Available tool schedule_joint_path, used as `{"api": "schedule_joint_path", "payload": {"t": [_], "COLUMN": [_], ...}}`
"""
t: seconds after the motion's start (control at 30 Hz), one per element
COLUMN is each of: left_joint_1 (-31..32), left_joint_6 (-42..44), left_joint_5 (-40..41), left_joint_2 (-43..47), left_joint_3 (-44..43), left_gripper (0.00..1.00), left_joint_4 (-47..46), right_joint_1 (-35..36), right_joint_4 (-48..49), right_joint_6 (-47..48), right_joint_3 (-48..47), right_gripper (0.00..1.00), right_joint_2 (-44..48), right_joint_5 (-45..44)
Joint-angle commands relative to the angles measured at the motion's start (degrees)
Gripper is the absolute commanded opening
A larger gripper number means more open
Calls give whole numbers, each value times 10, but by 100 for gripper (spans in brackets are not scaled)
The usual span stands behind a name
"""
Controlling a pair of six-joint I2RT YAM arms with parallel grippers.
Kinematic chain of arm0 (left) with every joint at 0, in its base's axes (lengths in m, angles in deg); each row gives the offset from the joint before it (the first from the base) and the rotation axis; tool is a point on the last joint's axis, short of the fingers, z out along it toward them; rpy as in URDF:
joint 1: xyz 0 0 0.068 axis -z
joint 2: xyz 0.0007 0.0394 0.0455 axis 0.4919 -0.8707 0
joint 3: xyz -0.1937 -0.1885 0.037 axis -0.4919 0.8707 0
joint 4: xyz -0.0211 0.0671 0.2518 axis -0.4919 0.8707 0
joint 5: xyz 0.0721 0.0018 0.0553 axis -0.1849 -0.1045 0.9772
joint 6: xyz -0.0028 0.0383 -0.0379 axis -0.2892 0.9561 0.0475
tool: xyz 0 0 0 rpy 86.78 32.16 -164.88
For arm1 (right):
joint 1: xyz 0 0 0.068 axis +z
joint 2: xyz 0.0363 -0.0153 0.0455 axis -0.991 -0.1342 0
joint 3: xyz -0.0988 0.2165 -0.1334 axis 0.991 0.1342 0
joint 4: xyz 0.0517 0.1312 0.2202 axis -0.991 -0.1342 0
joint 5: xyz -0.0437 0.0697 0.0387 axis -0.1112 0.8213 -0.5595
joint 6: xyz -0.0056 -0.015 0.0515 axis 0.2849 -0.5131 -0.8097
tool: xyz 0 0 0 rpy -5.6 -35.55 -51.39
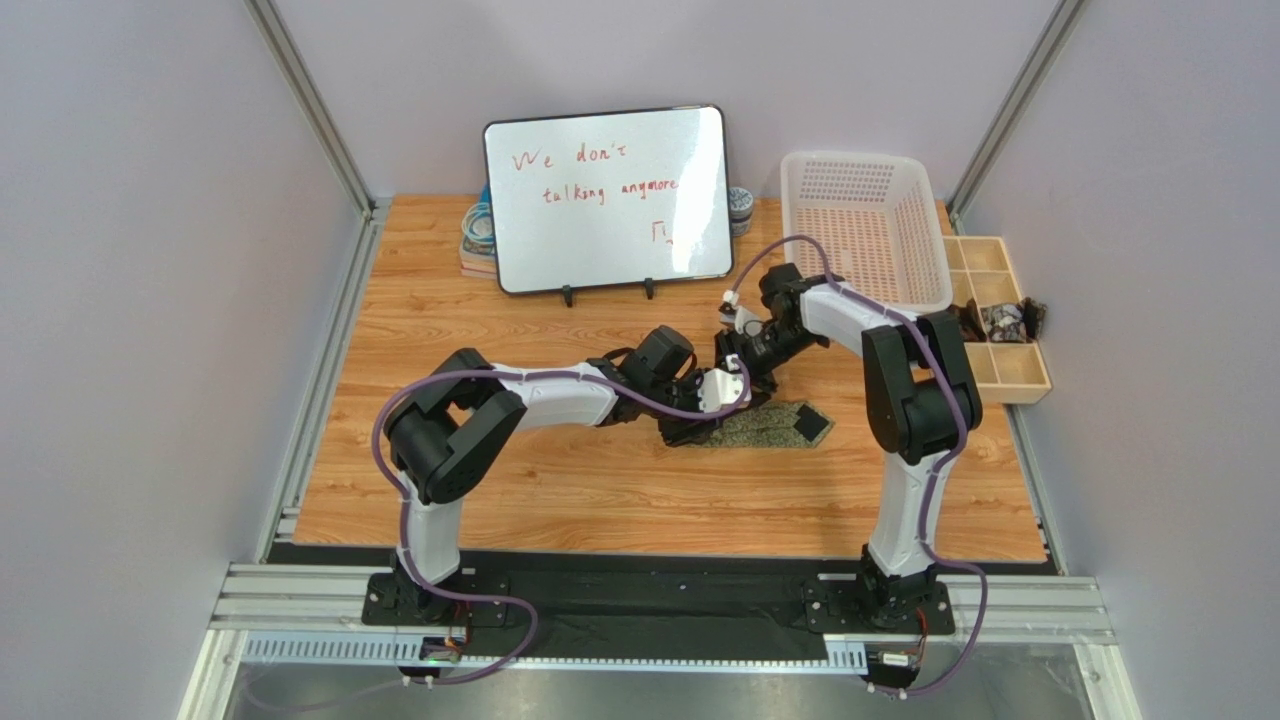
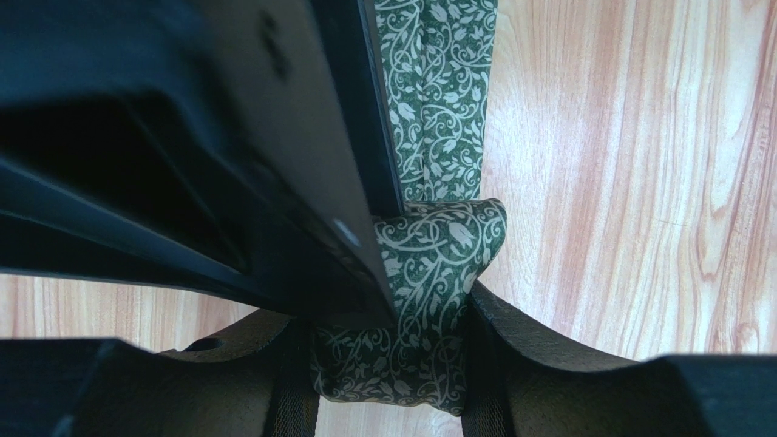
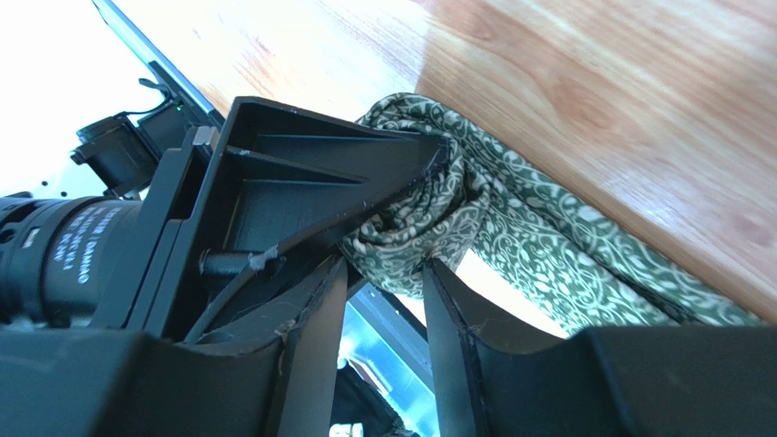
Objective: Roll the ties
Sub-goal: Roll the tie at the center of the board.
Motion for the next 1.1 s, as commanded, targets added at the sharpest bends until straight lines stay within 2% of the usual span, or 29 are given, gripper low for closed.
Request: {"api": "schedule_joint_path", "payload": {"t": [0.0, 0.07, 0.1, 0.2, 0.27, 0.37, 0.6, 0.77, 0.93, 1.0, 1.07], "left_joint_1": [2, 2, 2, -3, -7, -16, -23, -23, -23, -21, -17], "left_joint_6": [-7, -13, -16, -22, -33, -42, -69, -79, -98, -107, -112], "left_joint_5": [17, 16, 15, 7, -8, -21, -47, -64, -76, -78, -79], "left_joint_2": [-16, -14, -10, 8, 19, 40, 43, 25, -2, -16, -24], "left_joint_3": [-1, -2, 0, 3, 5, 3, -19, -26, -38, -45, -47], "left_gripper": [42, 46, 47, 59, 69, 76, 81, 83, 83, 79, 69], "left_joint_4": [66, 66, 65, 65, 61, 49, 29, 4, -12, -29, -29], "right_joint_1": [11, 11, 7, -4, -11, -23, -44, -40, -18, -7, -2], "right_joint_4": [23, 22, 23, 28, 25, 26, 53, 71, 99, 107, 122], "right_joint_6": [2, 9, 20, 38, 44, 53, 44, 37, 19, 3, -9], "right_joint_3": [7, 9, 14, 26, 27, 31, 34, 33, 44, 50, 56], "right_gripper": [35, 24, 13, 0, 0, 0, 0, 0, 0, 0, 0], "right_joint_2": [-17, -25, -27, -30, -34, -44, -75, -75, -71, -69, -66], "right_joint_5": [-3, -29, -39, -67, -80, -101, -143, -143, -141, -141, -143]}}
